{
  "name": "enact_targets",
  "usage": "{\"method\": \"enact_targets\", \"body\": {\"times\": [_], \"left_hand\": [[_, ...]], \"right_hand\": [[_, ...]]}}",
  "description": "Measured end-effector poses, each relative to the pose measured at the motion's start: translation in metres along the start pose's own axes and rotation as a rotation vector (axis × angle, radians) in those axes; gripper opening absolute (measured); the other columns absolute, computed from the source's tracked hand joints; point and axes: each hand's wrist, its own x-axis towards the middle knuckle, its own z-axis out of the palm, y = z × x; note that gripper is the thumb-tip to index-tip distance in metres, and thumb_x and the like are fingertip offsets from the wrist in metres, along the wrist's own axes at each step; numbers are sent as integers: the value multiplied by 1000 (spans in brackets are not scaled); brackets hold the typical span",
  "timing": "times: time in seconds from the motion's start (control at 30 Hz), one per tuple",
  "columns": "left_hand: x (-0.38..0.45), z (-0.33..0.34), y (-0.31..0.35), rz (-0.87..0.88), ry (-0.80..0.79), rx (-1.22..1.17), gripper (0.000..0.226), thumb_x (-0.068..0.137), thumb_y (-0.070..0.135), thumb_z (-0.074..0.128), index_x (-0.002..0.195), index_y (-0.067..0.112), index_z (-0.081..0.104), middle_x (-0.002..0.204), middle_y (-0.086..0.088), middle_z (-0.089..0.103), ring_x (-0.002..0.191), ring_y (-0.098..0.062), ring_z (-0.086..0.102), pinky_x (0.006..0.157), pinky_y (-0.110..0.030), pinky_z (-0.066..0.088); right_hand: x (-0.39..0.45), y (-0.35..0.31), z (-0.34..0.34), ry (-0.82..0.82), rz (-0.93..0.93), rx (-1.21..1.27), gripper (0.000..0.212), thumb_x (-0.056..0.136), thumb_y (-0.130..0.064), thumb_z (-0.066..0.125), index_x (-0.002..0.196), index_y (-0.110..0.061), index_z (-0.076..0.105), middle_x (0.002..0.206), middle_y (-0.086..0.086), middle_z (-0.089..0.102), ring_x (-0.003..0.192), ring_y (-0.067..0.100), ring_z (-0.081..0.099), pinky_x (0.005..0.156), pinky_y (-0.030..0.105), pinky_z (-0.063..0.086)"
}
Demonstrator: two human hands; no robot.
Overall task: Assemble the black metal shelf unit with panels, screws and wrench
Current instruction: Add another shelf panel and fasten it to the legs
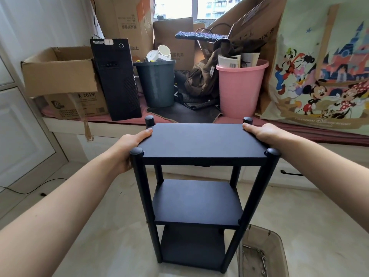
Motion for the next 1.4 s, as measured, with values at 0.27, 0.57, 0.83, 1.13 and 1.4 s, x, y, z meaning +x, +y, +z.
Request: {"method": "enact_targets", "body": {"times": [0.27, 0.57, 0.83, 1.13, 1.4], "left_hand": [[11, -6, -25, -26, 2, 4, 45, 83, 52, 76, 77, 8, 70, 55, 1, 60, 41, -12, 55, 38, -16, 41], [11, -5, -39, -31, -91, -35, 37, 89, 47, 71, 83, 11, 81, 82, -2, 78, 63, -16, 74, 46, -19, 52], [7, 0, -42, -20, -92, -79, 34, 93, 41, 68, 97, 8, 72, 81, -3, 78, 63, -15, 74, 45, -19, 51], [2, 3, -45, 1, -107, -96, 36, 95, 42, 64, 105, 8, 71, 88, -4, 79, 70, -16, 75, 52, -21, 54], [-6, 6, -50, -3, -55, -188, 34, 98, 40, 61, 114, 12, 69, 96, -3, 78, 76, -17, 74, 65, -30, 55]], "right_hand": [[-1, 21, 17, -87, 5, 107, 54, 92, -55, 59, 104, -2, 61, 81, 7, 64, 60, 21, 60, 44, 24, 41], [10, 39, 35, -108, 19, 176, 57, 92, -53, 59, 103, 3, 63, 87, 11, 66, 66, 25, 62, 57, 29, 45], [12, 45, 42, -89, 49, 200, 50, 92, -52, 60, 85, -3, 59, 76, 7, 63, 59, 20, 60, 50, 28, 41], [0, 48, 39, -125, 50, 311, 54, 92, -57, 56, 84, -4, 61, 67, 6, 64, 42, 15, 61, 41, 20, 43], [-23, 80, 33, -218, 98, 606, 30, 101, -22, 43, 75, -12, 53, 65, 3, 56, 47, 11, 56, 51, 25, 45]]}}
